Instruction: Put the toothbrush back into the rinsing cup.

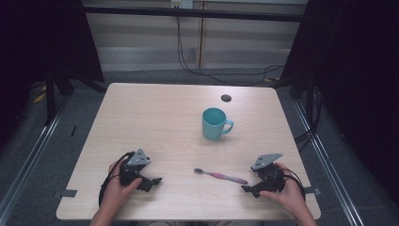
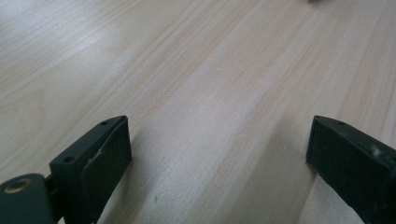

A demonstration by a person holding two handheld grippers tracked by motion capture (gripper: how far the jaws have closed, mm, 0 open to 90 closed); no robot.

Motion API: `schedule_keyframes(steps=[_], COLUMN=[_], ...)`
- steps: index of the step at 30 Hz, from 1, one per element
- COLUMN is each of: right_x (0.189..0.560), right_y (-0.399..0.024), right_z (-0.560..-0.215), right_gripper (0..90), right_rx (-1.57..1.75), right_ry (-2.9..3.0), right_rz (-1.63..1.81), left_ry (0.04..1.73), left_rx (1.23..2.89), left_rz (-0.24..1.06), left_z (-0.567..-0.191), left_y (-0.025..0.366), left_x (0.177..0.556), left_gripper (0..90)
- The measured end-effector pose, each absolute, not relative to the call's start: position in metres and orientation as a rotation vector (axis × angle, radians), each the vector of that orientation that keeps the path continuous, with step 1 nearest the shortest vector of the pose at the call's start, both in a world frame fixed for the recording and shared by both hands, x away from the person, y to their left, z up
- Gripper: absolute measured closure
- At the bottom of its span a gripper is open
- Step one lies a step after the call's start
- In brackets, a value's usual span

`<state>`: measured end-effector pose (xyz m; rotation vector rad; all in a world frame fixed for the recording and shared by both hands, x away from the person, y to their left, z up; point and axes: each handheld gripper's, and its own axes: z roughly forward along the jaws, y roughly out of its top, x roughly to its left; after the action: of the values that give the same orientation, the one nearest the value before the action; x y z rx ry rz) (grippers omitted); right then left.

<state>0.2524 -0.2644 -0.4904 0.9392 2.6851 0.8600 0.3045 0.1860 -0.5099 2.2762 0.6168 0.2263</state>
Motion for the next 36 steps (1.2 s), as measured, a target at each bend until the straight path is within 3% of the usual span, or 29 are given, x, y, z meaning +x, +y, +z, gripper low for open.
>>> schedule_keyframes(steps=[36], right_x=[0.287], right_y=[-0.18], right_z=[-0.457], right_gripper=[18.4], right_rx=[0.666], right_ry=[2.863], right_rz=[0.643], left_ry=[0.627], left_rx=[2.265], left_rz=[0.229], left_z=[-0.51], left_y=[0.186], left_x=[0.304], left_gripper=[6.4])
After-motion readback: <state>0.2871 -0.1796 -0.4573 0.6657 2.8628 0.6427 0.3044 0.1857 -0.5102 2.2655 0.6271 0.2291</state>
